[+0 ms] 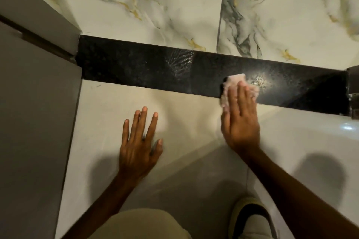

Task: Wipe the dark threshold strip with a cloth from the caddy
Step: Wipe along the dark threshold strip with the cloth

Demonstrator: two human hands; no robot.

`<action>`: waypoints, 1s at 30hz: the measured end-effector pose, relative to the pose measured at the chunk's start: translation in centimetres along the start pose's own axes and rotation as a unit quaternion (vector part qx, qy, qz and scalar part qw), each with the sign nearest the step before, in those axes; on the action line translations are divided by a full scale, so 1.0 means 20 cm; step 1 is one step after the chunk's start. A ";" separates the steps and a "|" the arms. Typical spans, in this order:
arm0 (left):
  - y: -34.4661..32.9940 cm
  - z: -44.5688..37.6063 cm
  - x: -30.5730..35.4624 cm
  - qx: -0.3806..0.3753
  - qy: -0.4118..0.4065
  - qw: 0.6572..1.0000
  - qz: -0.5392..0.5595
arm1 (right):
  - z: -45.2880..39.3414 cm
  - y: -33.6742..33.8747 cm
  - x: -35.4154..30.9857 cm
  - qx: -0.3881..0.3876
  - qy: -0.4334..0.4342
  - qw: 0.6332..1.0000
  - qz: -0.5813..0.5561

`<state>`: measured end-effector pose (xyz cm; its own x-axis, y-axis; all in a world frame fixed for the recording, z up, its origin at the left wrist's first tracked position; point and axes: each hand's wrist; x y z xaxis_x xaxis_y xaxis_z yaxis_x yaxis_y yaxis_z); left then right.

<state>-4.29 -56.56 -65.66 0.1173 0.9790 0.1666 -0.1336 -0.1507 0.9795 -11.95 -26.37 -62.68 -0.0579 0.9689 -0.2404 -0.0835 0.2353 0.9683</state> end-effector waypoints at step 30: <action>0.02 -0.01 0.01 0.046 0.122 0.991 0.041 | -0.31 -0.14 -0.72 -0.099 0.251 0.963 0.005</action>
<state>-4.60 -56.33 -65.19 -0.1328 0.9654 0.2243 -0.0410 -0.2315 0.9720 -17.06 -41.50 -62.36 -0.5290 0.8004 -0.2819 -0.2659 0.1591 0.9508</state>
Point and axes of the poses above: each hand's wrist, its own z-axis away from the middle knuckle, its own y-axis out of the back of the hand, x = y × z, and after that the axes turned 4 degrees about -x, right-handed
